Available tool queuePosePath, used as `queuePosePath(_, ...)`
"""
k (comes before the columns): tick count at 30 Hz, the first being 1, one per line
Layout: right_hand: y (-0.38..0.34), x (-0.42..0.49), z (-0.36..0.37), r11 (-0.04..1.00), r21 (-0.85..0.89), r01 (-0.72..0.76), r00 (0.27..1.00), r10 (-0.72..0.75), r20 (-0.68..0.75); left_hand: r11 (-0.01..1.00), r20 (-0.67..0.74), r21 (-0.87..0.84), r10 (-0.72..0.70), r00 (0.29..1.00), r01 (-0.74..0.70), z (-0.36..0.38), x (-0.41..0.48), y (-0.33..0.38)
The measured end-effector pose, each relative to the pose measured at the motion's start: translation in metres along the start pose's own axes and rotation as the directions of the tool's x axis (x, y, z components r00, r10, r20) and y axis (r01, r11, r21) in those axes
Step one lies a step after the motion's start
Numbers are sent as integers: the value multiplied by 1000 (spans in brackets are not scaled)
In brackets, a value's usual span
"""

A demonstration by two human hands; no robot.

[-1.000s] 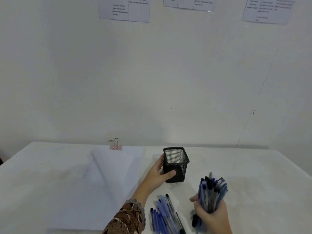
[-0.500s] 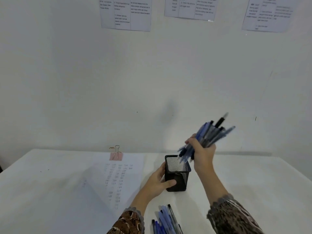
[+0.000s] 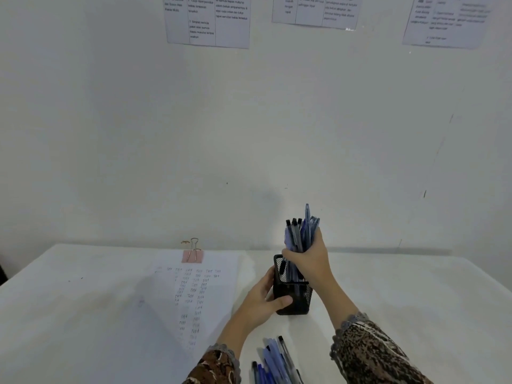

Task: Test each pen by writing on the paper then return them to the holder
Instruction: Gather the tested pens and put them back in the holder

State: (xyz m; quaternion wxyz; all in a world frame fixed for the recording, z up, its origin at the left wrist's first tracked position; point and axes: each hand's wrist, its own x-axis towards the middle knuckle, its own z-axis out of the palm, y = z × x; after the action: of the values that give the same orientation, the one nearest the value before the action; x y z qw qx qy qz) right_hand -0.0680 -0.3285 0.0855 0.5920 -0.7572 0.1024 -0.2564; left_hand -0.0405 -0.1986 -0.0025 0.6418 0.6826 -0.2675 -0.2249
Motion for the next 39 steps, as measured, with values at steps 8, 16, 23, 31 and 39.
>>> queuePosePath(8, 1, 6, -3, 998, 52, -45, 996, 42, 73, 1000, -16, -4, -3, 1000, 3, 4, -2, 5)
queuePosePath(16, -2, 11, -1, 992, 71, -106, 994, 105, 19, 1000, -33, -12, -23, 999, 22, 4, -2, 5)
queuePosePath(23, 0, 10, -1, 998, -40, -58, 996, 56, -64, 1000, -37, 0, -30, 999, 30, 3, -1, 2)
queuePosePath(31, -13, -28, -24, 987, -160, -16, 973, -22, -229, 999, -57, -24, -43, 997, 42, 2, 2, -3)
queuePosePath(39, 9, -180, 1, 327, -934, -141, 887, 462, 28, 996, -107, -32, -88, 990, 85, -3, -1, -5)
